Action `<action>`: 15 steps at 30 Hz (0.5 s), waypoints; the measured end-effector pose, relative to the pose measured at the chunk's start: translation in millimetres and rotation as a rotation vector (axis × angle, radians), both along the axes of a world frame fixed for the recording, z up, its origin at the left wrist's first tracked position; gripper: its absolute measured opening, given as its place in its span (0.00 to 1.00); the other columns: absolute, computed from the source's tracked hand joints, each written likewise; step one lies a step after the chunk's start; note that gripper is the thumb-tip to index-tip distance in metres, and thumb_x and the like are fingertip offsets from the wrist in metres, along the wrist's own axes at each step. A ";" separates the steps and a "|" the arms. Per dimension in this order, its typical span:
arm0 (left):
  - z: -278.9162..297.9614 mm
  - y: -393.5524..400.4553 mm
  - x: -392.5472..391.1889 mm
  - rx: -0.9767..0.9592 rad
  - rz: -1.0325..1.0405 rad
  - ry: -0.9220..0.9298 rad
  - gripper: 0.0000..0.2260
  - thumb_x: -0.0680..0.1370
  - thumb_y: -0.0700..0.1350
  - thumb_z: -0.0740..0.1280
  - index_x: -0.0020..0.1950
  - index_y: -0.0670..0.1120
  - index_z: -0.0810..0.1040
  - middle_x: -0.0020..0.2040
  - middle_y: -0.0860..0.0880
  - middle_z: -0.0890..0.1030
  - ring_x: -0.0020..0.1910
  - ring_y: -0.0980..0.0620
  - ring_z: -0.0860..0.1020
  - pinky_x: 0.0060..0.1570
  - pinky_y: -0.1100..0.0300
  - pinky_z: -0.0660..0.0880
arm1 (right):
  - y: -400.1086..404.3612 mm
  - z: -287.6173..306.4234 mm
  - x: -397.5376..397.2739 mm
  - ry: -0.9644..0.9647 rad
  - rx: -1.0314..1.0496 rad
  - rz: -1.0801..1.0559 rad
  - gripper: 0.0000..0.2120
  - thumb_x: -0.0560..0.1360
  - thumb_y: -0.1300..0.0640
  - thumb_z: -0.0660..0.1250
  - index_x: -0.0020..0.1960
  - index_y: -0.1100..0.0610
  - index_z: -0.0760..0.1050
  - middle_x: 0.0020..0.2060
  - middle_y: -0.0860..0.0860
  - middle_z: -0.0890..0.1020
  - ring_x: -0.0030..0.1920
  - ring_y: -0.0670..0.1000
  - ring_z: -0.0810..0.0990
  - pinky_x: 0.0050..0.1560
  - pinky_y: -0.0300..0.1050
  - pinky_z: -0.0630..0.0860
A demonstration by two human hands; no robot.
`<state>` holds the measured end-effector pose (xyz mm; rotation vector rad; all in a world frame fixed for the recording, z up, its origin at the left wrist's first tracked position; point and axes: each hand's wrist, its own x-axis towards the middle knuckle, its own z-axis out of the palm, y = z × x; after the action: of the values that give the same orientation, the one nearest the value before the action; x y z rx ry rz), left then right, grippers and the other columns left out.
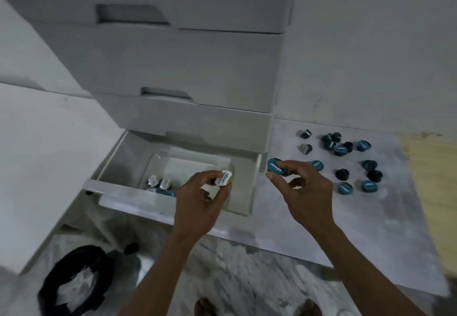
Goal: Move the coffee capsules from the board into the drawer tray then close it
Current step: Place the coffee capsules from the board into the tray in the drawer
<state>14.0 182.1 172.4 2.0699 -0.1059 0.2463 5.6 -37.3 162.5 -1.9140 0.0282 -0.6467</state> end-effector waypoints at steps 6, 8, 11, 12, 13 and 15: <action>0.2 129.2 15.3 0.099 -0.019 0.081 0.09 0.70 0.44 0.77 0.49 0.52 0.83 0.45 0.58 0.84 0.44 0.61 0.81 0.37 0.70 0.76 | 103.3 -8.6 6.3 0.138 0.000 0.087 0.11 0.67 0.54 0.79 0.49 0.51 0.83 0.42 0.44 0.84 0.41 0.43 0.82 0.34 0.37 0.77; 0.8 155.1 27.0 0.147 -0.043 0.115 0.09 0.70 0.44 0.77 0.46 0.56 0.83 0.41 0.60 0.84 0.43 0.61 0.81 0.36 0.67 0.77 | 126.7 -14.3 10.0 0.174 -0.012 0.104 0.12 0.67 0.54 0.79 0.49 0.53 0.84 0.42 0.43 0.84 0.40 0.43 0.81 0.33 0.33 0.75; -5.0 177.3 46.6 0.175 -0.078 0.187 0.10 0.70 0.42 0.77 0.46 0.55 0.83 0.35 0.62 0.81 0.36 0.65 0.79 0.33 0.73 0.73 | 147.3 -24.4 22.1 0.243 -0.028 0.122 0.12 0.67 0.55 0.79 0.49 0.54 0.84 0.42 0.43 0.83 0.42 0.43 0.81 0.36 0.29 0.73; -8.5 181.5 53.5 0.191 -0.084 0.207 0.09 0.70 0.41 0.77 0.46 0.53 0.83 0.34 0.59 0.81 0.33 0.66 0.78 0.32 0.75 0.70 | 152.3 -27.9 27.3 0.272 -0.033 0.129 0.12 0.67 0.55 0.79 0.49 0.54 0.84 0.43 0.42 0.83 0.42 0.43 0.81 0.37 0.28 0.72; -12.6 184.5 60.6 0.216 -0.097 0.223 0.09 0.70 0.42 0.78 0.46 0.52 0.84 0.34 0.57 0.80 0.31 0.66 0.77 0.32 0.75 0.69 | 156.2 -31.5 33.0 0.305 -0.042 0.137 0.12 0.67 0.55 0.79 0.48 0.53 0.84 0.43 0.42 0.83 0.42 0.43 0.81 0.37 0.27 0.72; -22.3 187.9 76.5 0.265 -0.150 0.249 0.08 0.69 0.45 0.78 0.47 0.52 0.84 0.36 0.56 0.81 0.34 0.63 0.78 0.33 0.73 0.70 | 161.7 -38.2 45.5 0.364 -0.056 0.164 0.11 0.67 0.55 0.79 0.48 0.52 0.83 0.42 0.39 0.82 0.42 0.43 0.80 0.38 0.27 0.71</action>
<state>90.5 370.0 150.1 2.3247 -0.1470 -0.1255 51.1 124.4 124.2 -2.0409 0.0835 -0.1865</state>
